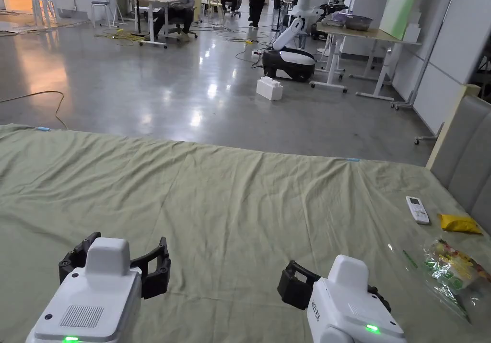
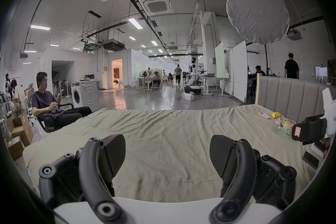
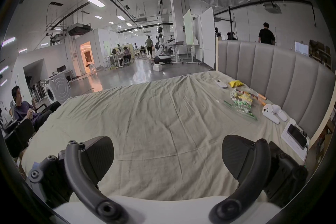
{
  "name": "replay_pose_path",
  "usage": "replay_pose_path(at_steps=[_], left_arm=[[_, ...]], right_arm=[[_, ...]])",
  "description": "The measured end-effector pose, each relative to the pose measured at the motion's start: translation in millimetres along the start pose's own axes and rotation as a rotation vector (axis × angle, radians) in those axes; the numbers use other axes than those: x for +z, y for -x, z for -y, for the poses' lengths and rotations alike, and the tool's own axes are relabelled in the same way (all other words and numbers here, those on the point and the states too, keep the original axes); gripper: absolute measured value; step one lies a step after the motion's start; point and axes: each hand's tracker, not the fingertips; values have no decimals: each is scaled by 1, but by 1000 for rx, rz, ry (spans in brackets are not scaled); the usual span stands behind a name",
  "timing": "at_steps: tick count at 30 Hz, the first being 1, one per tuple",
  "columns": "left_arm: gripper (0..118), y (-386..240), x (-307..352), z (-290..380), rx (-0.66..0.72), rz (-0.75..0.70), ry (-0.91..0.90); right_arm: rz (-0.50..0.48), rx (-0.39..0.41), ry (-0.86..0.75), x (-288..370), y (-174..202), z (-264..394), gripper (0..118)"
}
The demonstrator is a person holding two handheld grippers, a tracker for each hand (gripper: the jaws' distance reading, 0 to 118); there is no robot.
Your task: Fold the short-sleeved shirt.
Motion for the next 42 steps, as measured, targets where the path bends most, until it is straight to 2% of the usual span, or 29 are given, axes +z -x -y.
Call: replay_pose_path(at_steps=[24, 27, 29, 30, 33, 35, 40, 42], left_arm=[[95, -2, -2, 6, 14, 23, 17], [95, -2, -5, 7, 34, 15, 27], [95, 0, -9, 9, 47, 18, 34], [95, 0, -10, 9, 52, 28, 38], [95, 0, -11, 11, 48, 42, 24], [95, -1, -11, 10, 33, 46, 10], [95, -2, -9, 8, 28, 35, -8], [95, -1, -9, 8, 31, 38, -12]], right_arm=[[24, 39, -26, -9, -2, 6, 117], [-25, 78, -99, -5, -5, 9, 117], [-12, 165, -147, -6, -3, 12, 117], [-7, 180, -155, -7, -2, 13, 117], [-14, 173, -174, -8, -2, 16, 117], [-27, 171, -263, -7, -4, 21, 117], [-27, 251, -314, -4, -2, 27, 117], [-35, 221, -301, -5, -4, 27, 117]])
